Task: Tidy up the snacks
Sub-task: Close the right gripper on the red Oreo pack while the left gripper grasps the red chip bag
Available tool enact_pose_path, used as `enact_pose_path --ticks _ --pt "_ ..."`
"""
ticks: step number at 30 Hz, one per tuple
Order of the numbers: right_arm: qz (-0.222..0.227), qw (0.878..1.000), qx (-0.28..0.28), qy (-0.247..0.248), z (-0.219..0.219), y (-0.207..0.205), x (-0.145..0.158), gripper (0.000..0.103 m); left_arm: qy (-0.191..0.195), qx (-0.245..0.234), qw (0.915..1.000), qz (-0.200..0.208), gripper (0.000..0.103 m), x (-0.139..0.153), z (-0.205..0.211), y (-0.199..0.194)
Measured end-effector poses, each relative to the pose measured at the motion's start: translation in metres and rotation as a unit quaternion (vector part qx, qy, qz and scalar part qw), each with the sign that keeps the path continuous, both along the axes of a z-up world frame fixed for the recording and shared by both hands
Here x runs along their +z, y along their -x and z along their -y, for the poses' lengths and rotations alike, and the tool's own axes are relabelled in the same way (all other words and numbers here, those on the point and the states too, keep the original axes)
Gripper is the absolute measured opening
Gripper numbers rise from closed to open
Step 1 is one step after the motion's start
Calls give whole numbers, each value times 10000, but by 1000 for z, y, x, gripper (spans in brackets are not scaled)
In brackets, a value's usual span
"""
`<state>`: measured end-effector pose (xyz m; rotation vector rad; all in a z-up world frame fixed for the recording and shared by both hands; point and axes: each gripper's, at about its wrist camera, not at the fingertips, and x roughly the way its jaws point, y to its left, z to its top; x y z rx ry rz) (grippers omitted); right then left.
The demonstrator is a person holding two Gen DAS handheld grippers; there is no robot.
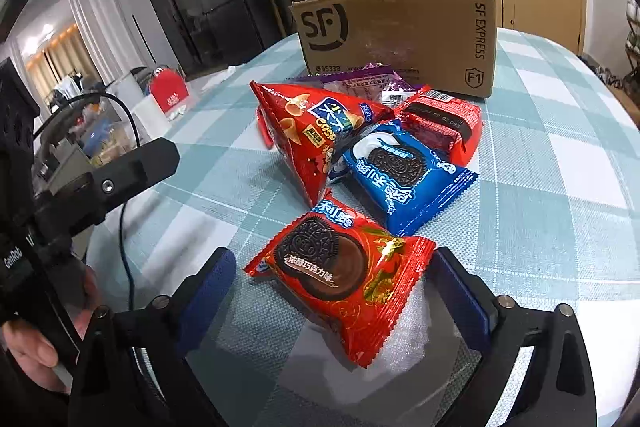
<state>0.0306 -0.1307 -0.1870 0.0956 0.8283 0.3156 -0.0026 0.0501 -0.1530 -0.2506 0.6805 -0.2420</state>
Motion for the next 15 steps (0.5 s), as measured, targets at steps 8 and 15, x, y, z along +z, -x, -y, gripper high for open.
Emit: enact_pose_path --ticks 8,15 --pt "7 9999 96 -82 14 1 -1 56 47 -14 10000 -80 102 -2 -2 -3" --pt "31 9991 131 -410 29 7 -2 50 -54 -47 9999 -147 102 -1 3 -3"
